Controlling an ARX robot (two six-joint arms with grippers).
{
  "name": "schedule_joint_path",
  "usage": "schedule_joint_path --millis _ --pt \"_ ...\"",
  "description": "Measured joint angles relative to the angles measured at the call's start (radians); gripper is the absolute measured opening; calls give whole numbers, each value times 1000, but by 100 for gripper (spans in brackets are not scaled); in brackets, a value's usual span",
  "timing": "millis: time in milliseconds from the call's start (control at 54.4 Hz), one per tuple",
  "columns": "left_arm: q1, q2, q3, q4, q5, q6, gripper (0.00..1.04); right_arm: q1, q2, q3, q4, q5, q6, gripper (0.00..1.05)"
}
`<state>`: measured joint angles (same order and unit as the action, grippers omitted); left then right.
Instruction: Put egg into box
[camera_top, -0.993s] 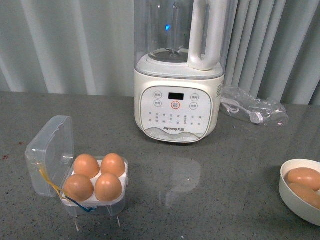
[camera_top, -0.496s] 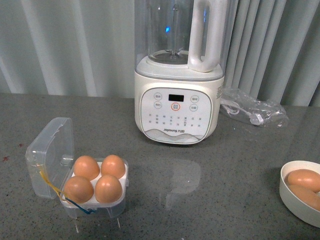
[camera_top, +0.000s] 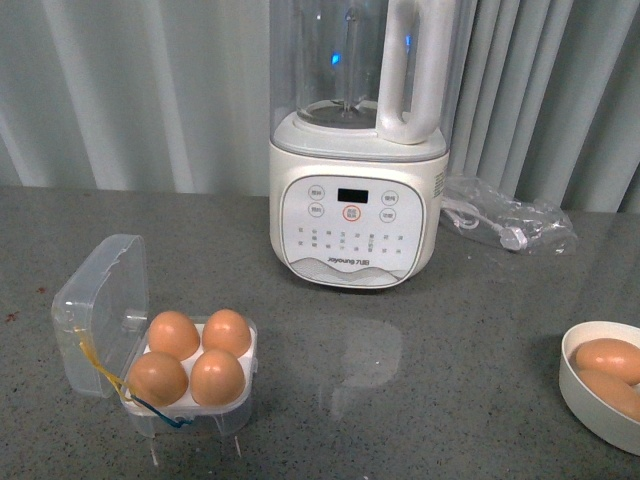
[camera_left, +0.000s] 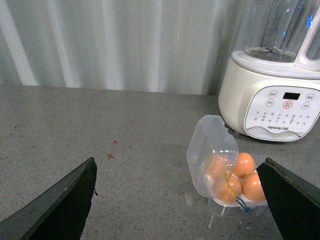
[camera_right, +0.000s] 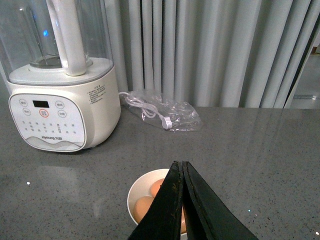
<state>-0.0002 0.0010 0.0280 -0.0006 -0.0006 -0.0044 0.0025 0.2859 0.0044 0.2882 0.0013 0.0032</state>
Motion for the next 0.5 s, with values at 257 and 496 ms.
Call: schedule_joint_path --millis 257,496 --pt "0 0 0 0 0 0 98 0 -80 0 -80 0 0 3" --pt "0 0 0 0 0 0 98 0 -232 0 -269 -2 0 3"
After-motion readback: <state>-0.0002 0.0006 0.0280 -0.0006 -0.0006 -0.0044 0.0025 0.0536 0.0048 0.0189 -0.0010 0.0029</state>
